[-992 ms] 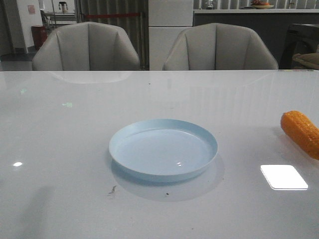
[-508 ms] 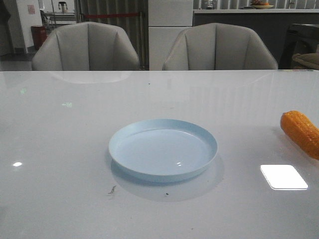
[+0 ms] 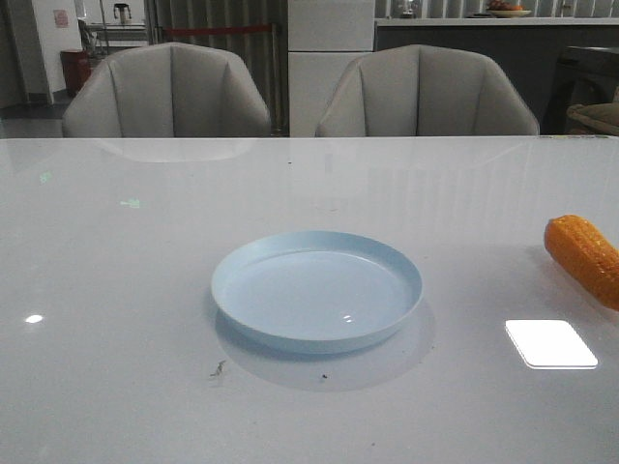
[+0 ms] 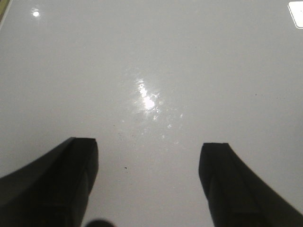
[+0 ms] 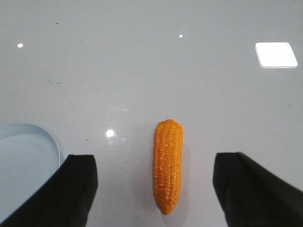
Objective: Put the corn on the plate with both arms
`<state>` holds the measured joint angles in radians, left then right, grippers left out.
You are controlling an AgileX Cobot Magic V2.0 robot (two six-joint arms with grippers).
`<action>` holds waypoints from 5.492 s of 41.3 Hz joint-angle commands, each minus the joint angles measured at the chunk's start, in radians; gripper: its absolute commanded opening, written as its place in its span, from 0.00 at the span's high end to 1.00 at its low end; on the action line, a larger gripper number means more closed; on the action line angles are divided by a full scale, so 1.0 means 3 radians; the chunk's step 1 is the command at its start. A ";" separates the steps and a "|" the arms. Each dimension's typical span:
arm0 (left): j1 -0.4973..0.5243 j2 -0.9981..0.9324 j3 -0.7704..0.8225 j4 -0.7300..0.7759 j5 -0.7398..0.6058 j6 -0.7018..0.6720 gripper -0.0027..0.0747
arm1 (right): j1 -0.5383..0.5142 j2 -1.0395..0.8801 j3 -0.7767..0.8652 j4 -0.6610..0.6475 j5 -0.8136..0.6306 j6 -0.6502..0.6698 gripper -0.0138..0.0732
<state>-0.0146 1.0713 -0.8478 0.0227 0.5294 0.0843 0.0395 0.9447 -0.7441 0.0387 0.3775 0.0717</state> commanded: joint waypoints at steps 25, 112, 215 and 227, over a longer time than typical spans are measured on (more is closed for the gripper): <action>0.0007 -0.0083 -0.0080 -0.0033 0.0157 -0.0043 0.31 | -0.0121 0.2697 -0.2803 -0.0017 0.1949 -0.0015 0.14; 0.0007 -0.0083 -0.0080 -0.0033 0.0184 -0.0043 0.31 | 0.0476 0.3666 -0.4427 0.0672 0.3150 -0.0492 0.76; 0.0007 -0.0083 -0.0080 -0.0033 0.0117 -0.0043 0.31 | 0.0298 0.1485 -0.4412 -0.0071 0.3157 -0.0572 0.20; 0.0007 -0.0083 -0.0080 -0.0033 0.0117 -0.0043 0.31 | 0.0035 0.0509 -0.2442 -0.0182 0.2390 -0.0572 0.20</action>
<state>-0.0143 1.0672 -0.8441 0.0196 0.6283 0.0843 0.0623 1.1880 -1.6008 -0.0121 1.2240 -0.0874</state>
